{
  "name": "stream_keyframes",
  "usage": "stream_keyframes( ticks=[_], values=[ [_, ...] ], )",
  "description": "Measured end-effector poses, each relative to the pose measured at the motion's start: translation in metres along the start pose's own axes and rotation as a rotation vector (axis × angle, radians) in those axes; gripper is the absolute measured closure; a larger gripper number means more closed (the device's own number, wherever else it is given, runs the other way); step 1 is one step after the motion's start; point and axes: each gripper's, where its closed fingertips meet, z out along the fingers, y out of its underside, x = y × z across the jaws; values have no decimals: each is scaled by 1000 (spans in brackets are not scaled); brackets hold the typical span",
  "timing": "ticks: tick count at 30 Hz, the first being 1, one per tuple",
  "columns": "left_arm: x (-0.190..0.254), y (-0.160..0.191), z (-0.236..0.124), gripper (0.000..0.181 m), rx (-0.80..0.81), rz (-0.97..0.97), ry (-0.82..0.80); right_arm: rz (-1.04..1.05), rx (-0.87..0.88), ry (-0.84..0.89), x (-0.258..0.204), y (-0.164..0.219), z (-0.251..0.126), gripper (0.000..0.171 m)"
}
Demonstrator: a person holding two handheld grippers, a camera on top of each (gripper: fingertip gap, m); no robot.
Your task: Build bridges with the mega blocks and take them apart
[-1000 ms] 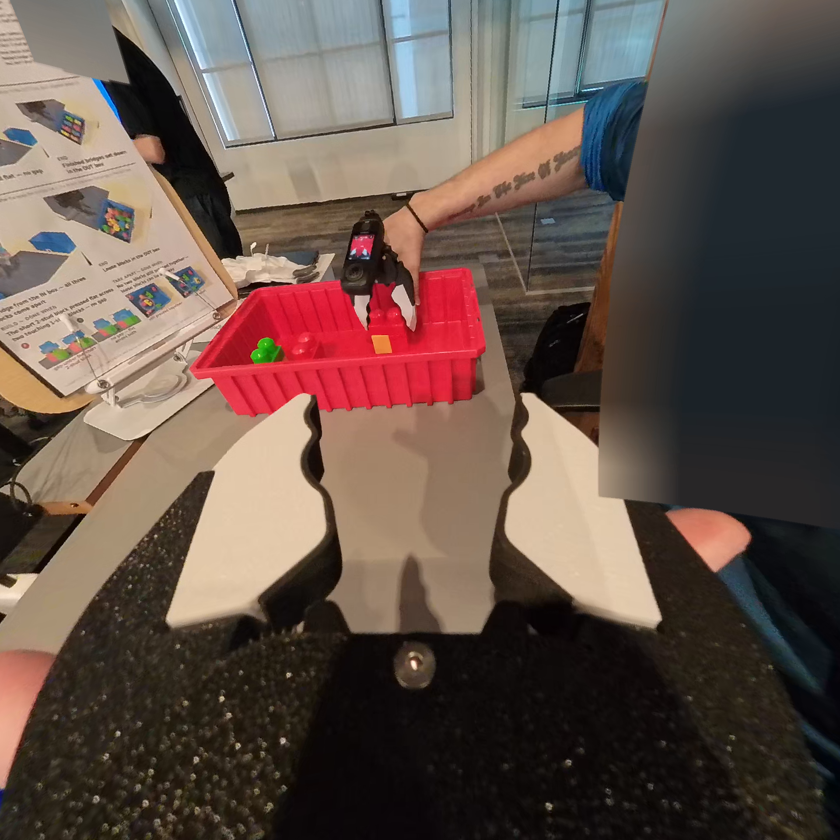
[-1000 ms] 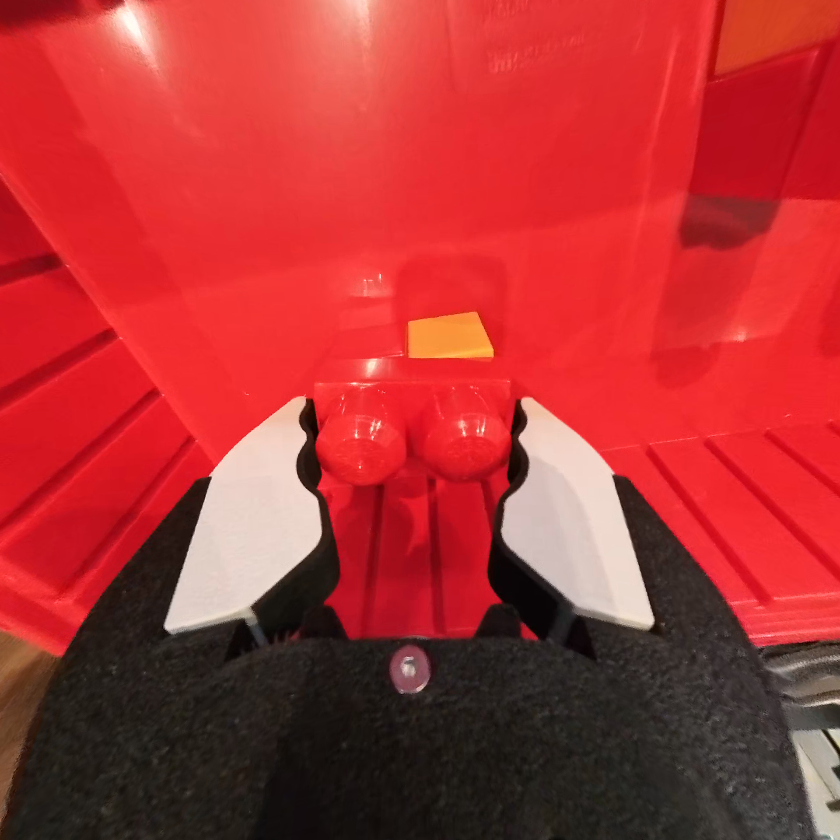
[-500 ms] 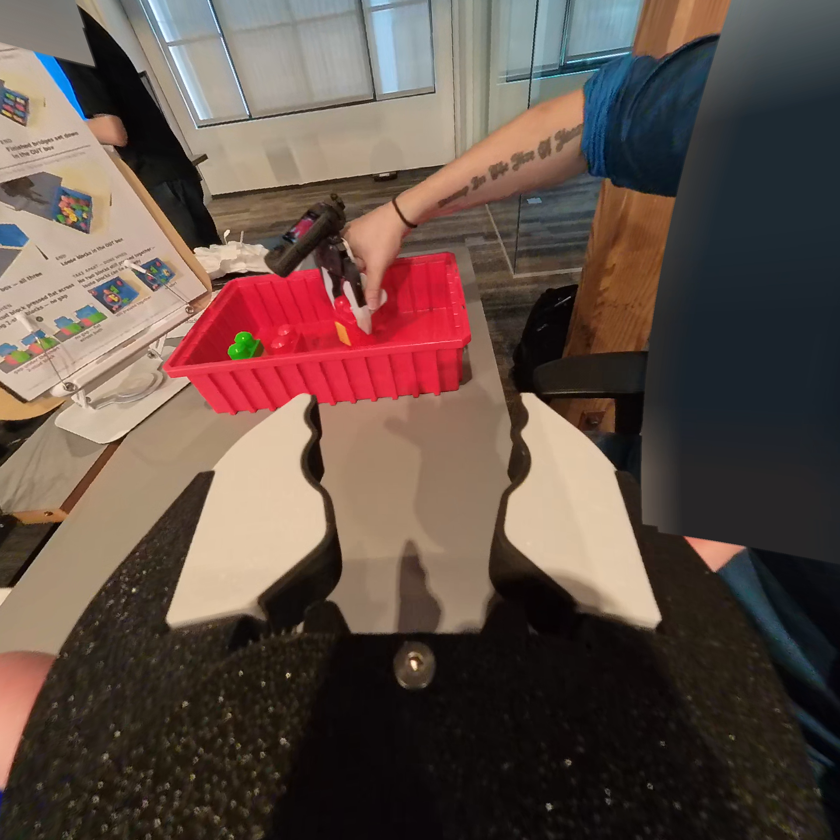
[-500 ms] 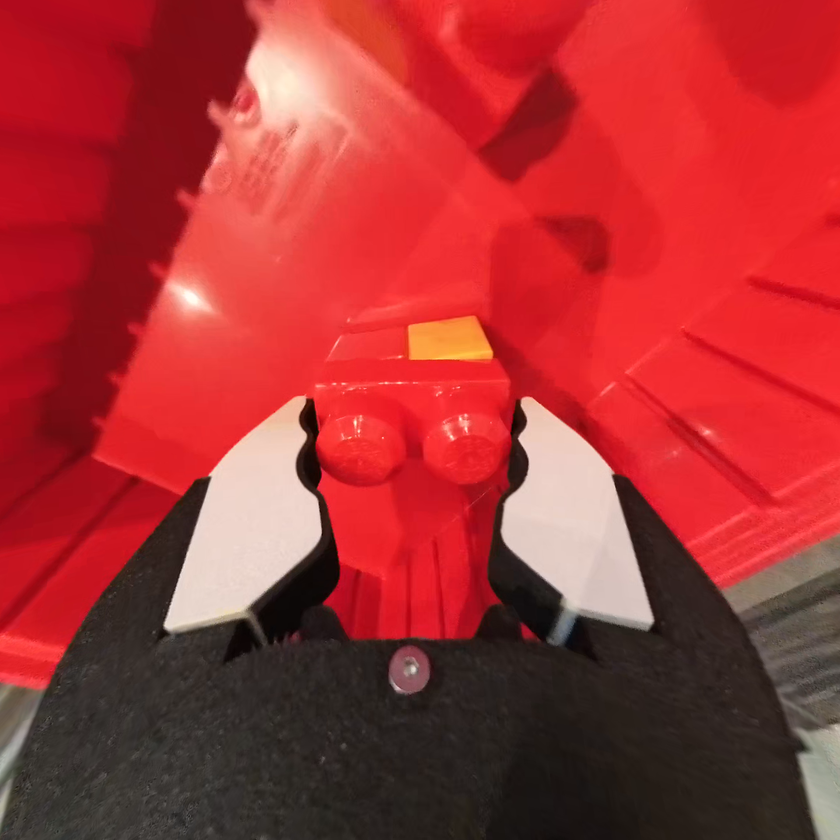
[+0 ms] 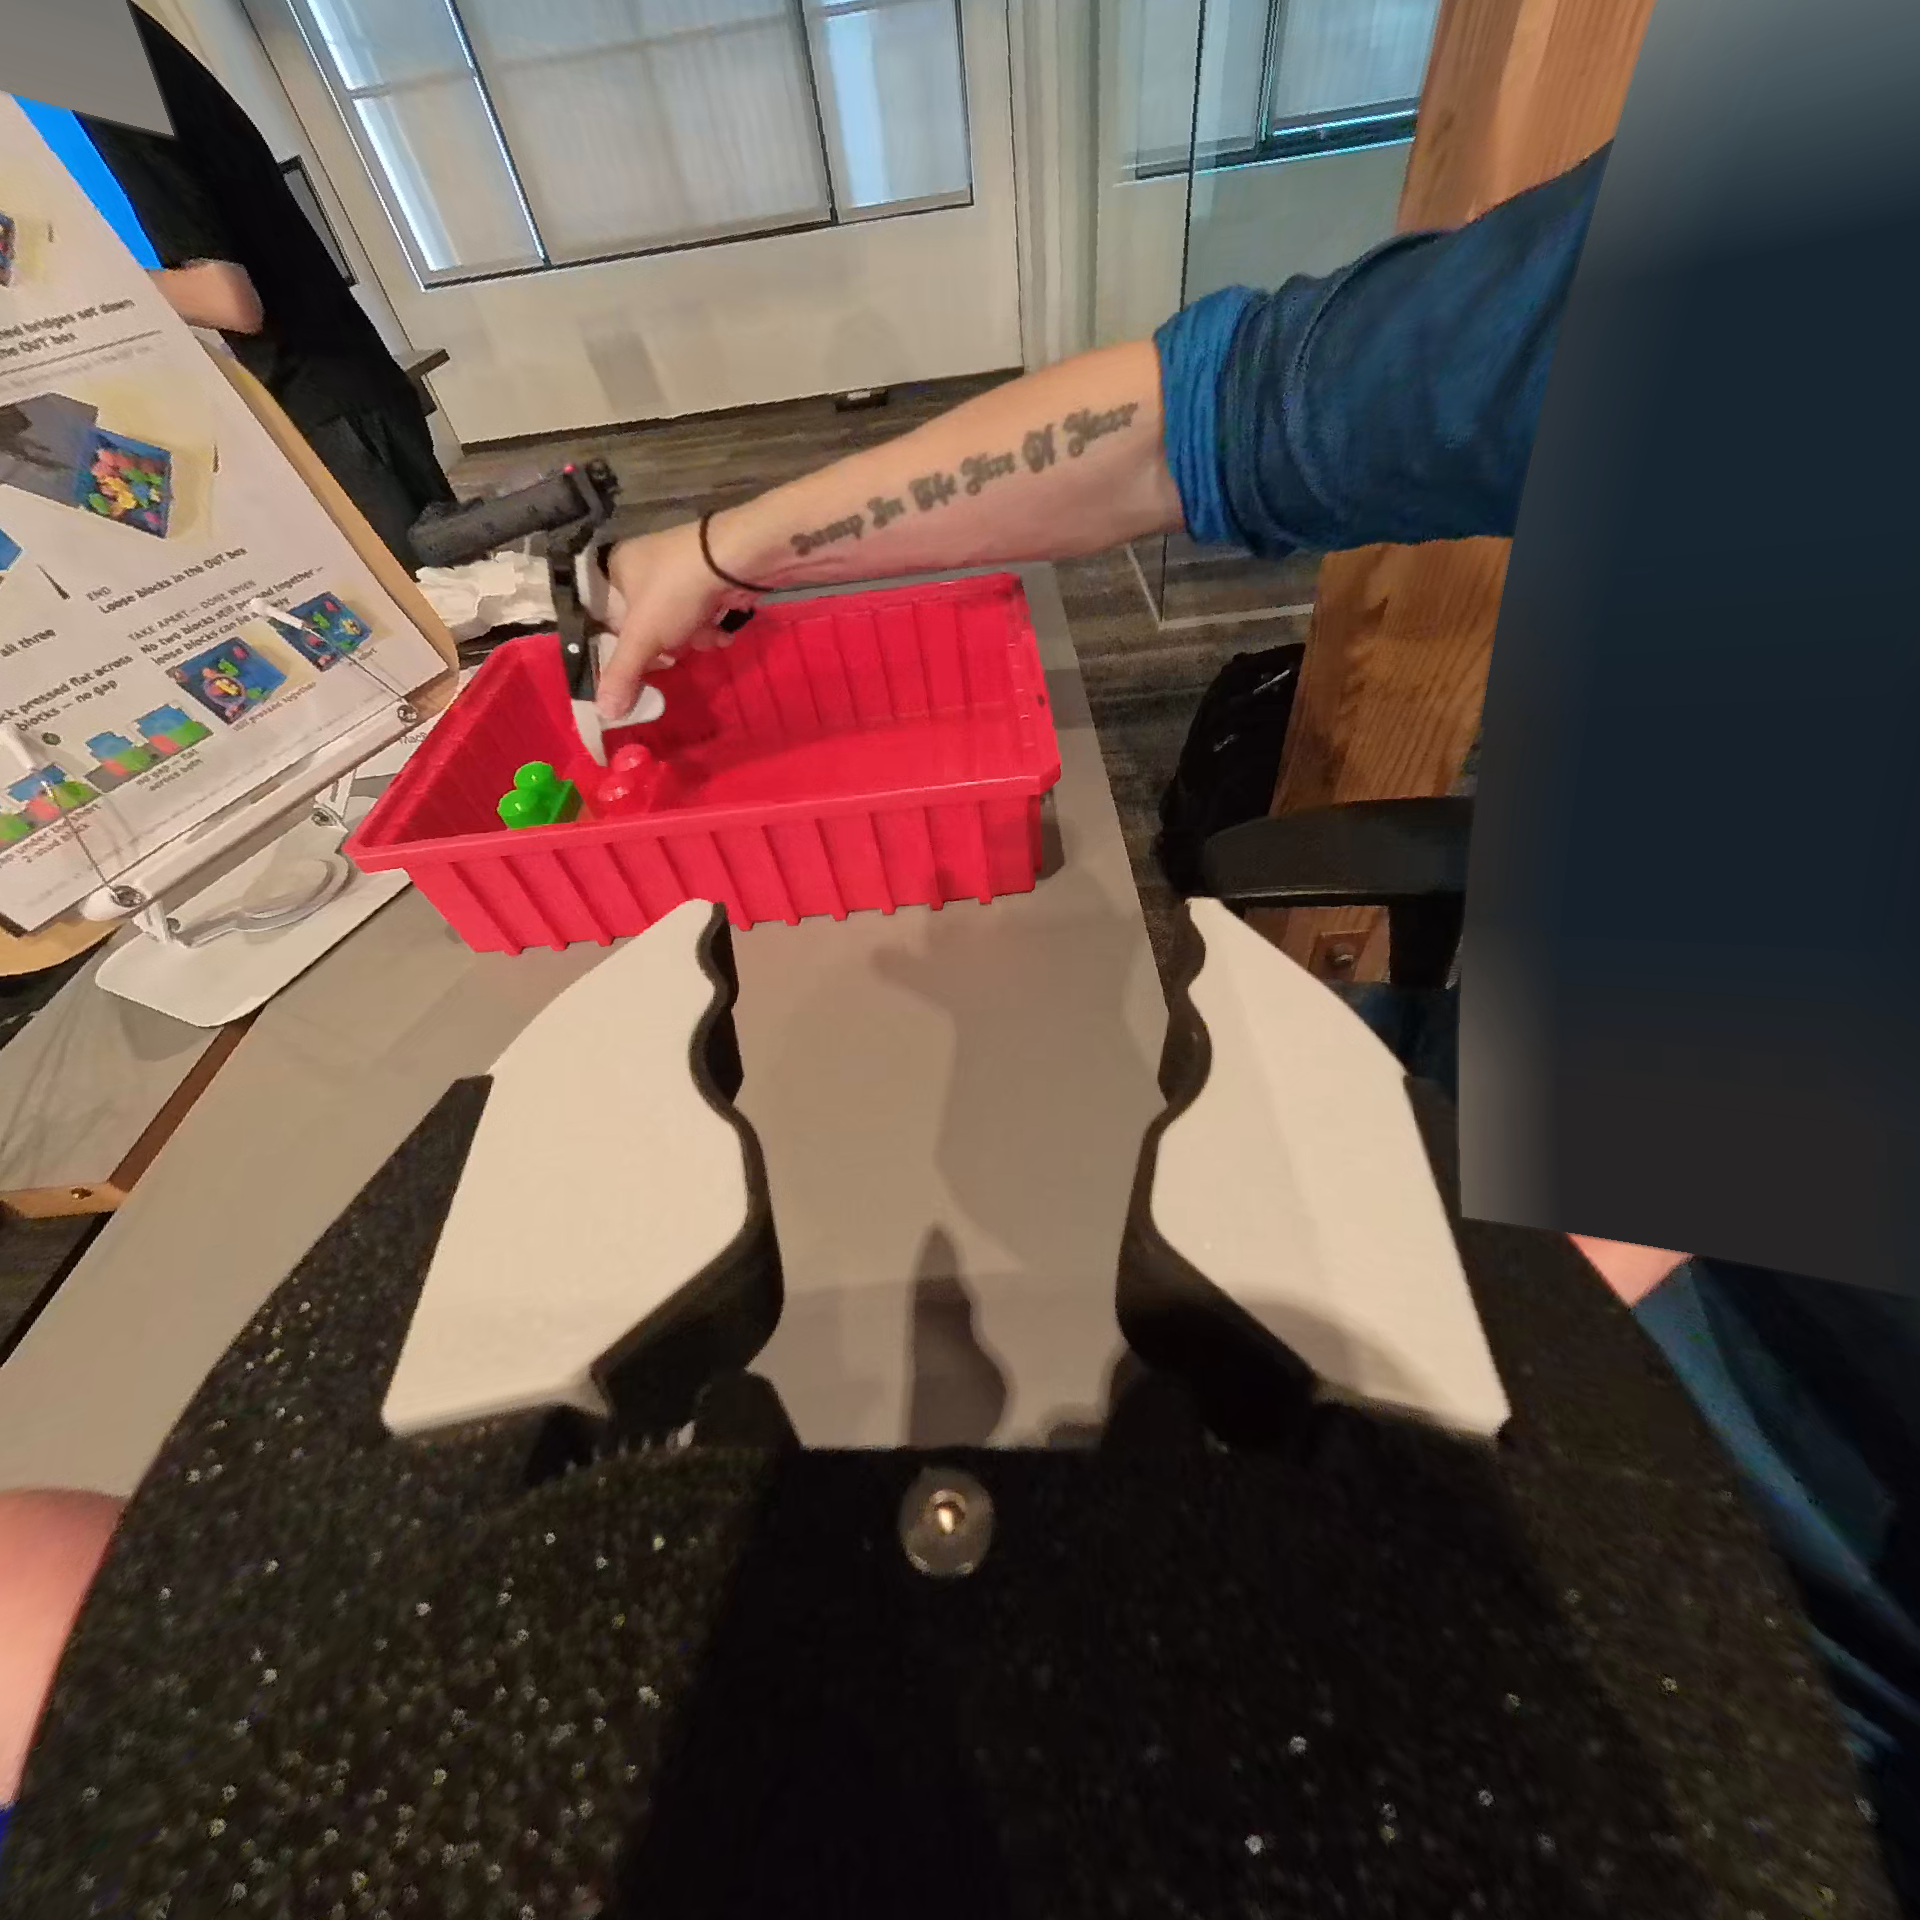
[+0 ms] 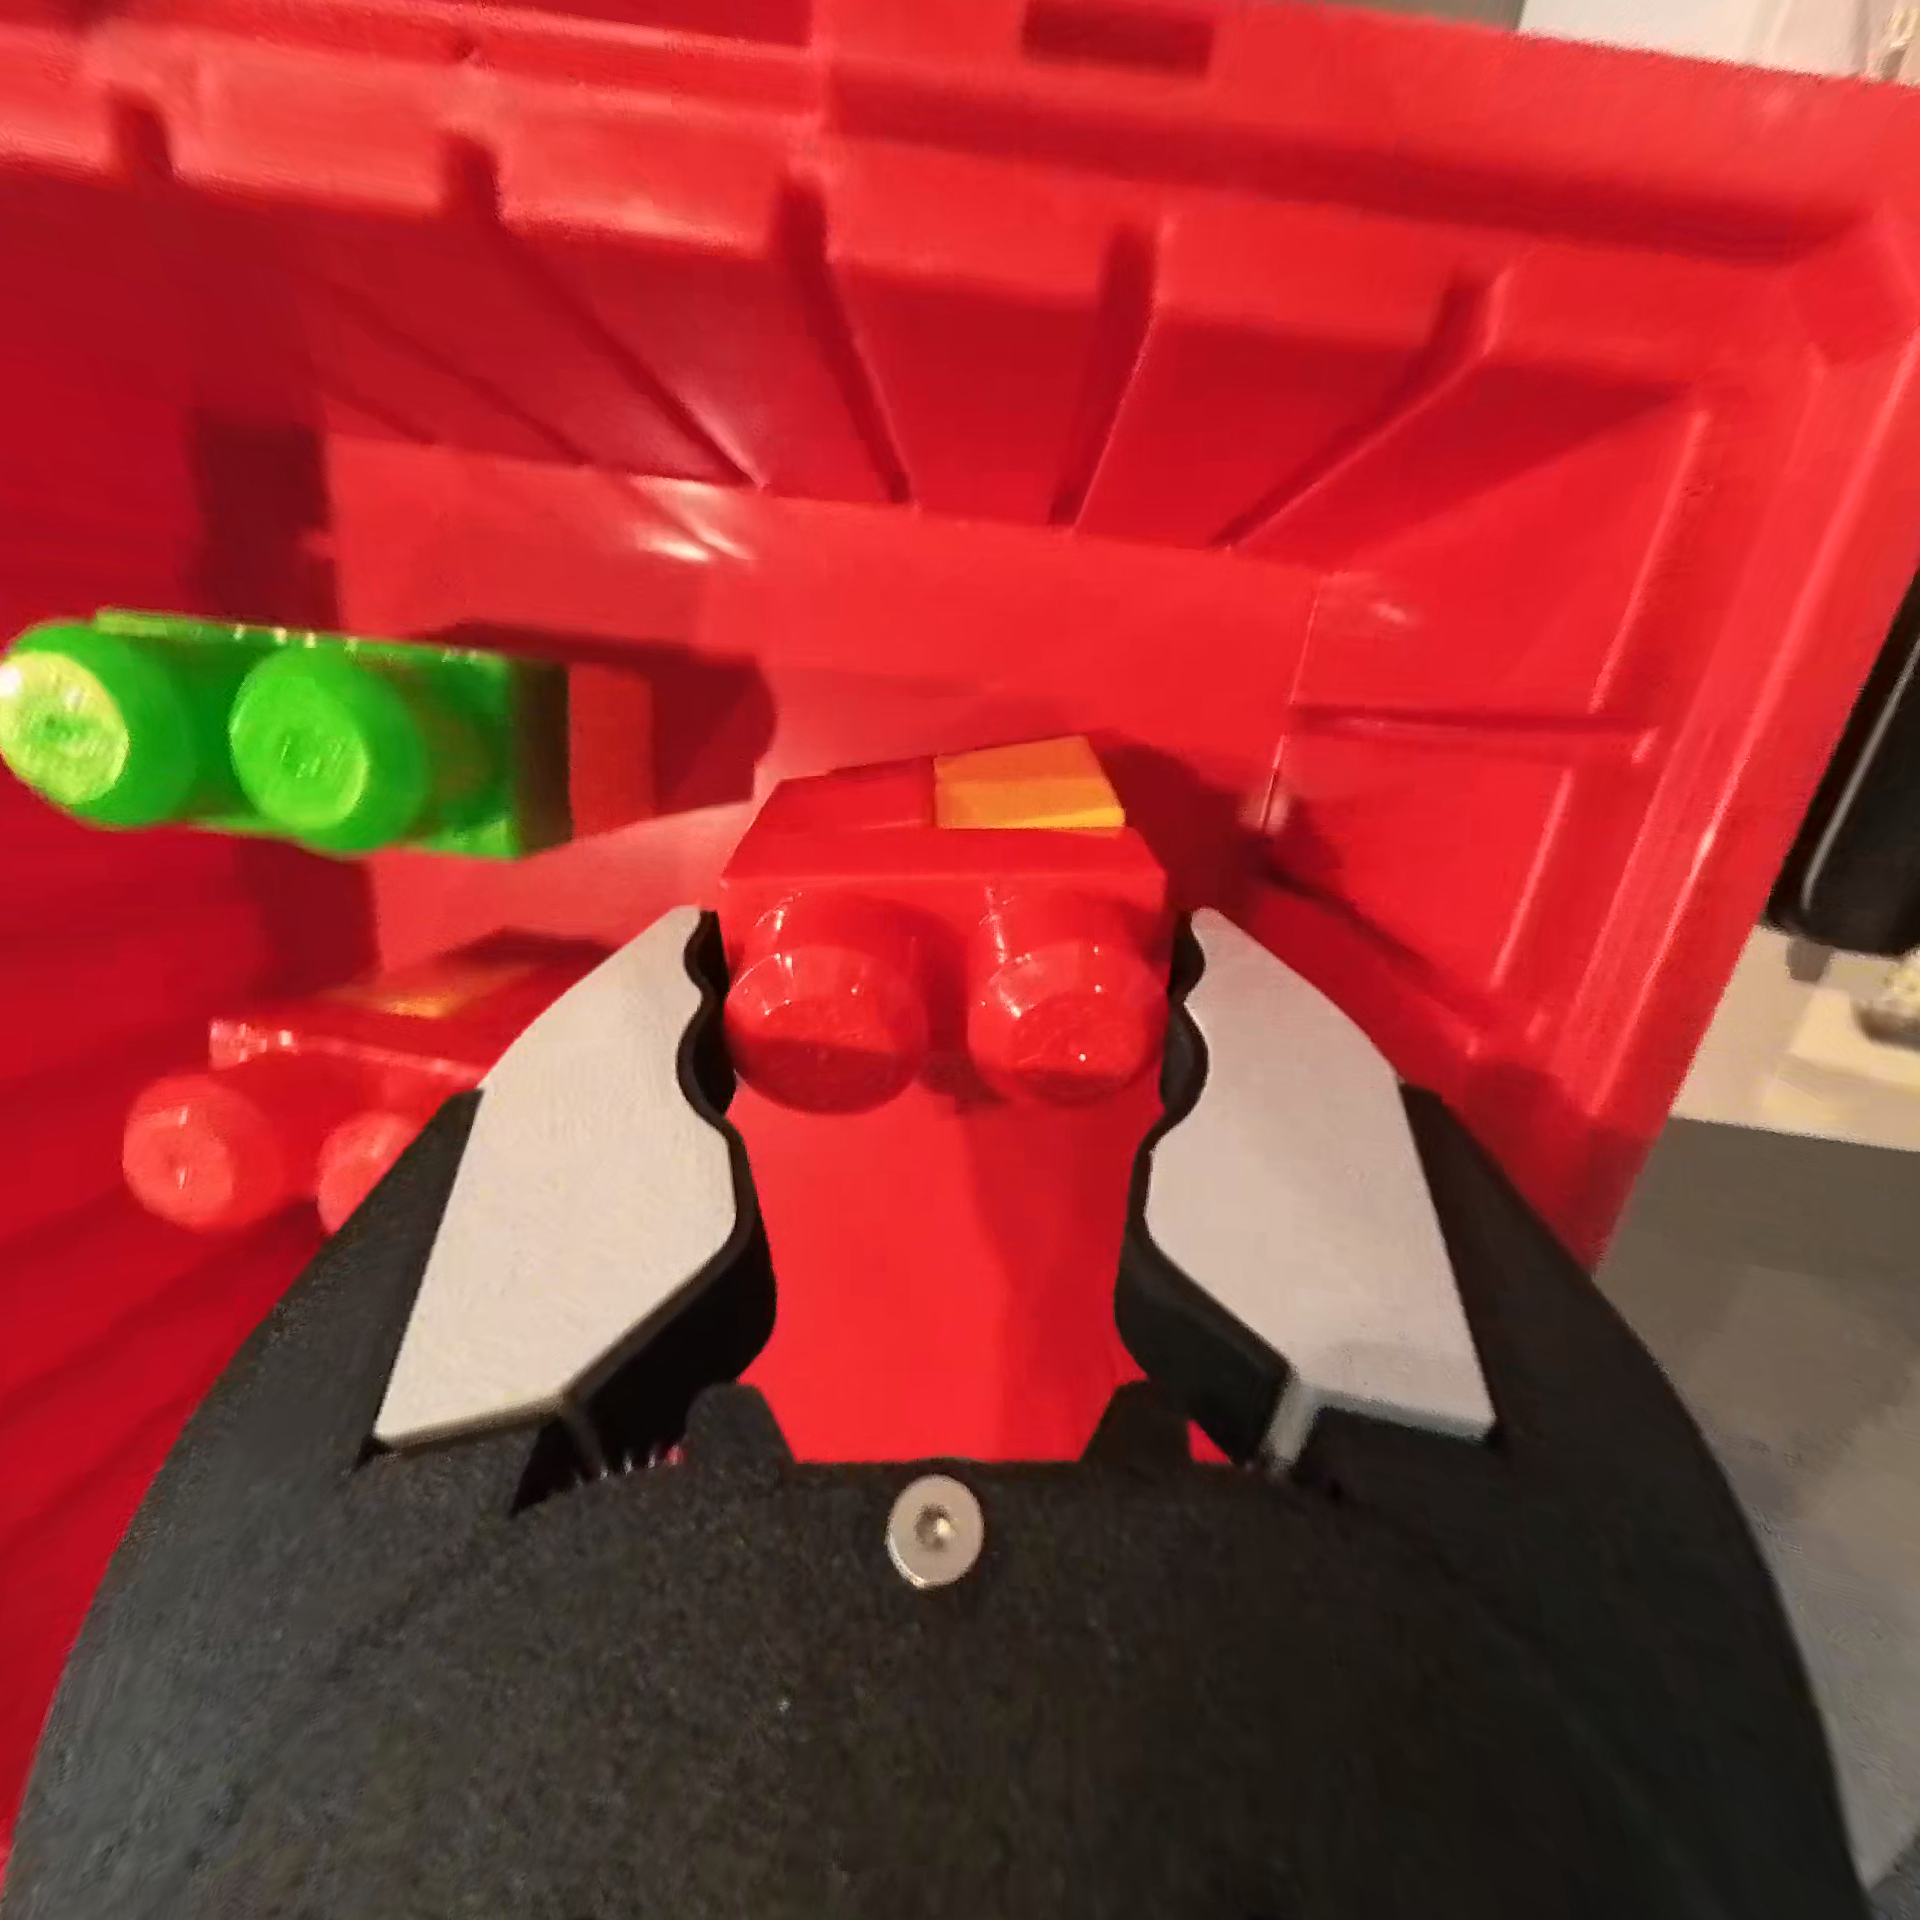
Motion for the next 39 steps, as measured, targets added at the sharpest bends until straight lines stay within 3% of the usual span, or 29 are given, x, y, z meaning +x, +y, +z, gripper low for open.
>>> stream_keyframes(
  ticks=[18,34,39],
  values=[
    [1,1,-3,103,5,-2,14,121,-164,86,12,-3,4,89],
    [1,6,1,102,-33,9,1,84,-128,56,-2,-5,2,87],
    [-9,14,2,89,-77,25,-61,69,-68,24,-10,-12,-18,87]
  ],
)
